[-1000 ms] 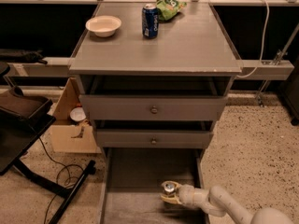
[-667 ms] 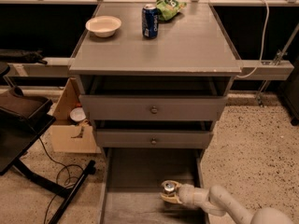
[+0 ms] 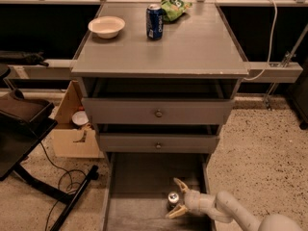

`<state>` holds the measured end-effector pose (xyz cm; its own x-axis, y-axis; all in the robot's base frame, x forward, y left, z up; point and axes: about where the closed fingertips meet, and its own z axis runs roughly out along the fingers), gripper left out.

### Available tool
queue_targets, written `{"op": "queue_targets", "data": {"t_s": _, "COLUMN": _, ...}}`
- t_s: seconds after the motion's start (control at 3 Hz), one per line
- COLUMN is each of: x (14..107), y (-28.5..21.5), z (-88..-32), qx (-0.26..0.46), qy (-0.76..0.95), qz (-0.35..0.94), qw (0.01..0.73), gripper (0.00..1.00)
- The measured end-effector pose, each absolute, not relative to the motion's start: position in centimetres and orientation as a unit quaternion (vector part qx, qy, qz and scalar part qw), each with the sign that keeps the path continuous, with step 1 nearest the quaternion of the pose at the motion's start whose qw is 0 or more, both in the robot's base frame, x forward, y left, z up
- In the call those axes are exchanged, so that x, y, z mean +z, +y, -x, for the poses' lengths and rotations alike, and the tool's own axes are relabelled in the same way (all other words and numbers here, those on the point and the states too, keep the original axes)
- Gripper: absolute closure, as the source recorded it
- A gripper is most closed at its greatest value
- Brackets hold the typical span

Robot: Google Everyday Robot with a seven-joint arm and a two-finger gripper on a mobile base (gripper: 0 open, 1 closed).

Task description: Place redbull can into bottom drawer

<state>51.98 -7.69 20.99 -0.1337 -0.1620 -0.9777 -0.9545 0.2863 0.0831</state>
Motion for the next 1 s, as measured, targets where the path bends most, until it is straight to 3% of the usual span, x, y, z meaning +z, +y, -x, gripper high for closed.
{"op": "queue_targets", "data": {"t_s": 0.33, "x": 21.1, "y": -7.5, "z": -52.0, "qx": 0.405, "qy": 0.634, "qz": 0.441, "qw": 0.490, "gripper": 0.00}}
{"op": "queue_targets", "data": {"t_s": 1.0, "x": 30.2, "y": -7.7, "z": -51.4, "qx": 0.417, "qy": 0.593, "qz": 0.502, "qw": 0.471, "gripper": 0.00}}
